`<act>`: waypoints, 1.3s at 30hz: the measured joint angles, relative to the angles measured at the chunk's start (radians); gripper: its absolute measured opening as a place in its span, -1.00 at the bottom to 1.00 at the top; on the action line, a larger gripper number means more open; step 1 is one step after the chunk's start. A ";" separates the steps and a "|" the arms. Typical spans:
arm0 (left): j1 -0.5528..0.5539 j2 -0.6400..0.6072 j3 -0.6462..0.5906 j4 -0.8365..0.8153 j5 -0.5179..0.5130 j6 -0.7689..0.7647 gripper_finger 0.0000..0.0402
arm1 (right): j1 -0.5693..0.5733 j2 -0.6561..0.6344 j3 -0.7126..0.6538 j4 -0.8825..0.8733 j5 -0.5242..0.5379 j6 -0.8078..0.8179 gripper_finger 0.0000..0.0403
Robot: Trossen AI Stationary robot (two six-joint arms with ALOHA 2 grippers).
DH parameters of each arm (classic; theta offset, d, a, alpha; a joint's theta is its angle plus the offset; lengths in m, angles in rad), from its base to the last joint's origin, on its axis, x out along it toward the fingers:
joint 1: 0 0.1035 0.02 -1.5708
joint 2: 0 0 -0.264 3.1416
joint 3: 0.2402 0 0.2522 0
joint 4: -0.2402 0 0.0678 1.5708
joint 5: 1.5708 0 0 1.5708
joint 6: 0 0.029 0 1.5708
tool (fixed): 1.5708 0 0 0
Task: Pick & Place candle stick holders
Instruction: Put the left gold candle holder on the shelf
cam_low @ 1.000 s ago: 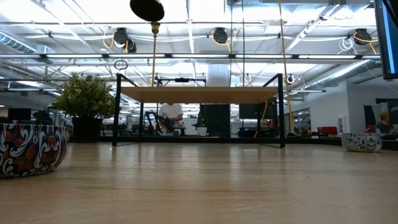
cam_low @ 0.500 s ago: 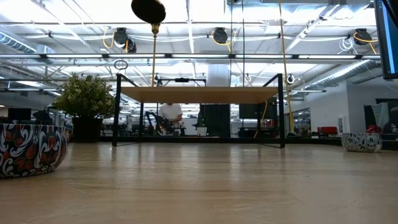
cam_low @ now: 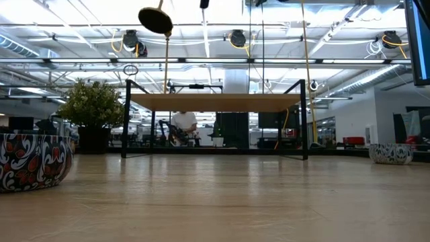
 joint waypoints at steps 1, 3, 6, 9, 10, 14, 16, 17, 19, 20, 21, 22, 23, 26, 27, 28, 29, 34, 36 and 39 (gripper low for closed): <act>0.000 0.000 0.000 -0.002 -0.012 0.001 -0.92 | -0.006 0.000 0.000 -0.014 0.000 0.000 -0.05; 0.000 0.000 0.000 -0.004 -0.028 0.003 -0.92 | -0.018 -0.001 -0.001 -0.045 0.000 0.000 0.04; -0.001 0.000 0.000 -0.008 -0.082 0.001 -0.92 | -0.039 -0.015 -0.001 -0.117 0.002 -0.028 0.17; 0.000 0.000 0.000 -0.010 -0.160 0.000 -0.92 | -0.060 -0.048 -0.001 -0.233 0.005 -0.111 0.27; 0.000 0.000 0.000 -0.013 -0.191 -0.005 -0.92 | -0.065 -0.056 -0.001 -0.263 0.006 -0.138 0.29; 0.000 -0.002 -0.010 -0.020 -0.305 -0.028 -0.92 | -0.100 -0.111 -0.001 -0.420 0.005 -0.203 0.31; 0.000 -0.003 -0.040 -0.019 -0.345 -0.048 -0.92 | -0.122 -0.137 0.000 -0.493 0.009 -0.231 0.30; 0.000 -0.006 -0.058 -0.018 -0.364 -0.065 -0.92 | -0.134 -0.153 0.000 -0.540 0.010 -0.243 0.29; 0.000 -0.016 -0.105 0.003 -0.386 -0.085 -0.92 | -0.157 -0.181 -0.001 -0.633 0.012 -0.264 0.27; -0.001 -0.020 -0.132 0.035 -0.397 -0.085 -0.92 | -0.167 -0.191 -0.001 -0.664 0.012 -0.278 0.26; -0.001 -0.027 -0.159 0.075 -0.401 -0.082 -0.93 | -0.177 -0.202 -0.001 -0.701 0.012 -0.295 0.25; -0.001 -0.039 -0.190 0.107 -0.406 -0.081 -0.93 | -0.187 -0.215 -0.001 -0.739 0.010 -0.317 0.24; -0.001 -0.045 -0.222 0.127 -0.416 -0.079 -0.93 | -0.196 -0.228 -0.001 -0.777 0.008 -0.343 0.23; 0.002 -0.077 -0.319 0.228 -0.464 -0.081 -0.93 | -0.215 -0.262 -0.001 -0.853 0.008 -0.418 0.21; 0.006 -0.096 -0.355 0.252 -0.476 -0.087 -0.93 | -0.221 -0.272 -0.001 -0.877 0.008 -0.431 0.20; 0.009 -0.111 -0.392 0.275 -0.495 -0.086 -0.93 | -0.224 -0.281 -0.001 -0.890 0.008 -0.438 0.20; 0.012 -0.129 -0.425 0.319 -0.518 -0.082 -0.93 | -0.227 -0.290 0.000 -0.902 0.008 -0.442 0.21; 0.026 -0.209 -0.607 0.540 -0.577 -0.070 -0.93 | -0.239 -0.324 0.000 -0.933 0.007 -0.459 0.21; 0.033 -0.226 -0.676 0.605 -0.577 -0.067 -0.93 | -0.240 -0.334 0.000 -0.939 0.008 -0.470 0.21; 0.039 -0.236 -0.762 0.712 -0.581 -0.063 -0.93 | -0.246 -0.343 0.001 -0.945 0.010 -0.472 0.21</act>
